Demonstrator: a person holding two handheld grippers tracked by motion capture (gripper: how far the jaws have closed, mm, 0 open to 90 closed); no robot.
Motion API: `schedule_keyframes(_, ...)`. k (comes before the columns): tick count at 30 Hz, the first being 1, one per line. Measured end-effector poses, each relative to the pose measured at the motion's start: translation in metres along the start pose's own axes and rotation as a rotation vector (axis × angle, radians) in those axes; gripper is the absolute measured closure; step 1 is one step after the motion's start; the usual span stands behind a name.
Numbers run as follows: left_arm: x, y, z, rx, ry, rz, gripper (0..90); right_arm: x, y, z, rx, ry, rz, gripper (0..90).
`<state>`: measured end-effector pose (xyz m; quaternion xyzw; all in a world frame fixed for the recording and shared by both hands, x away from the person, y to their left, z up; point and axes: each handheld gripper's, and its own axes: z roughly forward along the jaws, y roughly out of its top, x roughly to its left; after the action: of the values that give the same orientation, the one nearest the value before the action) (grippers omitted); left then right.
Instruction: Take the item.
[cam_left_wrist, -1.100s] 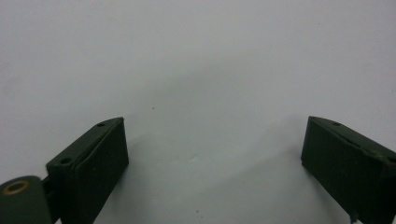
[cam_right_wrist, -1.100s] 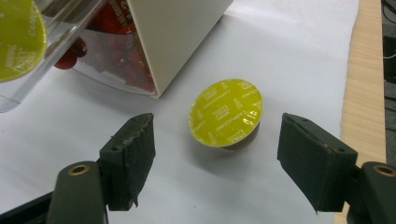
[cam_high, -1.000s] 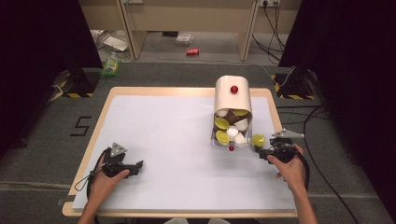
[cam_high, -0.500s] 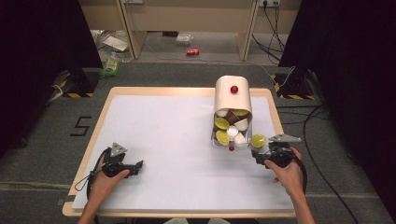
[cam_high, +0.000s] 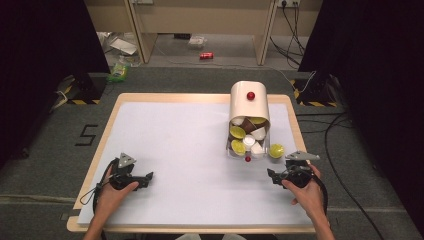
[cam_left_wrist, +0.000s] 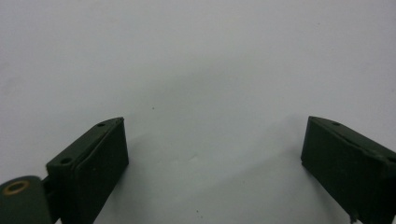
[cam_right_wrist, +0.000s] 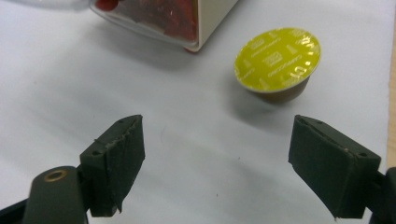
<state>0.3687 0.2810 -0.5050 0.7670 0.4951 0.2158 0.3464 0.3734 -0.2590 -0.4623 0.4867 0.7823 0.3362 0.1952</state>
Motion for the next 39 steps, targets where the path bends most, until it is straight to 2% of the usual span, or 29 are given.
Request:
schedule_keyframes(15,0.000,0.000,0.000,0.000,0.000,0.000,6.6,-0.001,-0.018,-0.003,0.023,-0.002,0.002,19.1)
schedule_keyframes(39,0.000,0.000,0.000,0.001,0.001,0.002,6.6,0.012,-0.036,-0.009,0.036,0.014,-0.011,18.6)
